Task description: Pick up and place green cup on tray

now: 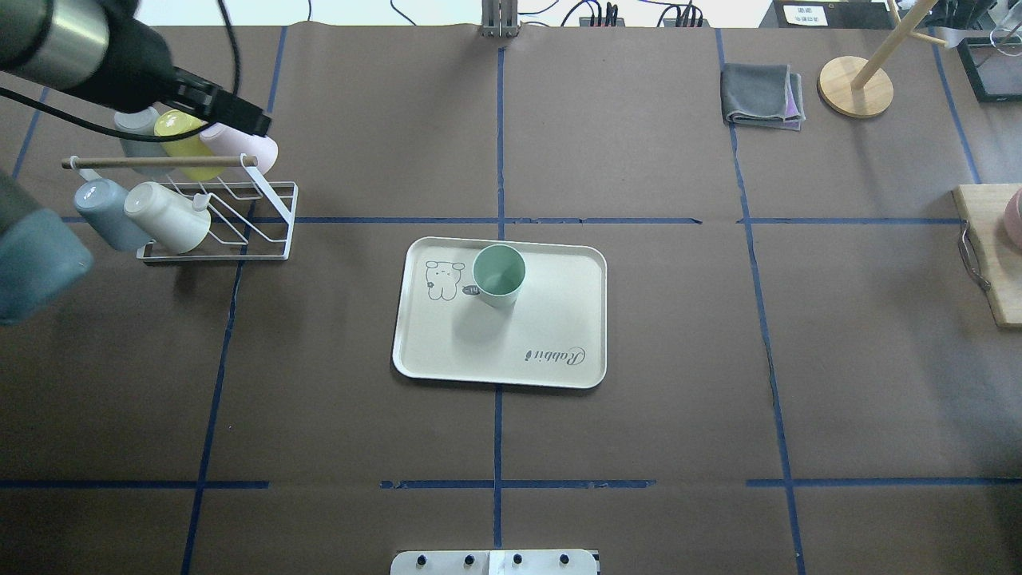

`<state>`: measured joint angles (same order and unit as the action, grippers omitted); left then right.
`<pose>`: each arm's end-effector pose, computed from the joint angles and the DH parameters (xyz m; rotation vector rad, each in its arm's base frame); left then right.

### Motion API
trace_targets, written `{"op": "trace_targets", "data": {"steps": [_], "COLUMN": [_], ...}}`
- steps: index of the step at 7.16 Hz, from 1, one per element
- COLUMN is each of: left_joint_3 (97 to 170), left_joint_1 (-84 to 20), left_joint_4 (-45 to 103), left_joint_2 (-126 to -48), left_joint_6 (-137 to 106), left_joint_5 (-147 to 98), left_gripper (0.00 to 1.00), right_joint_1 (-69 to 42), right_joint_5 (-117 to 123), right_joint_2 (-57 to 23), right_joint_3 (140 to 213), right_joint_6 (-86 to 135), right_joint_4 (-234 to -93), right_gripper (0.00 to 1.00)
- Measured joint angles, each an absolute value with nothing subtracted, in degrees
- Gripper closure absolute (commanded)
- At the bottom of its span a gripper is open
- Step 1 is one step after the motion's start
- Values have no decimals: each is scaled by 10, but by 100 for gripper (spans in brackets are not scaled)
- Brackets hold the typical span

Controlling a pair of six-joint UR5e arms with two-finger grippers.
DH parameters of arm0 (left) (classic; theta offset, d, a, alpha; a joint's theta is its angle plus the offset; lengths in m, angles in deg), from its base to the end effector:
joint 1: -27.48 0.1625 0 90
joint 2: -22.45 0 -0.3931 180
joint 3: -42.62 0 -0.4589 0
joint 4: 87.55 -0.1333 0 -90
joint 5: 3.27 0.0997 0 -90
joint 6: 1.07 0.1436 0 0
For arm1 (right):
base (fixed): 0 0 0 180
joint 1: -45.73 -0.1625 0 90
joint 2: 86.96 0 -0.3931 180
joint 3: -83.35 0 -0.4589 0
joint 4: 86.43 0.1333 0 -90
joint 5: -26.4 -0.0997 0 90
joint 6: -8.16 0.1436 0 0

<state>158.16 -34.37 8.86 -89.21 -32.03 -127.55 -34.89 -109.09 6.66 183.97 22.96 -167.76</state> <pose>0.2423 -0.5639 0.1813 0.5152 0.9277 0.2353 -0.0598 -0.5515 0.5689 0.0879 -0.8252 -0.0195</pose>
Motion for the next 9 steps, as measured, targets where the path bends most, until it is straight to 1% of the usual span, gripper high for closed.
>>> {"op": "trace_targets", "data": {"steps": [2, 3, 5, 7, 9], "left_joint_3": [1575, 1557, 1500, 1433, 1377], "left_joint_1": [-459, -502, -565, -582, -606], "left_joint_4": [82, 70, 36, 27, 12], "left_joint_2": [-784, -747, -724, -708, -693], "left_joint_6": [-215, -180, -154, -104, -2], "left_joint_5": [-1360, -1378, -1411, -1412, -1390], "left_gripper": [0, 0, 0, 0, 0], "right_joint_1": [-357, -365, -378, -385, -390], "right_joint_5": [-1099, -1100, -1103, -1110, -1114], "right_joint_2": [66, 66, 65, 65, 64], "right_joint_3": [1838, 1838, 1837, 1838, 1838], "right_joint_6": [228, 228, 228, 227, 227], "right_joint_4": [-1678, -1679, -1680, -1681, -1681], "right_gripper": [0, 0, 0, 0, 0]}}
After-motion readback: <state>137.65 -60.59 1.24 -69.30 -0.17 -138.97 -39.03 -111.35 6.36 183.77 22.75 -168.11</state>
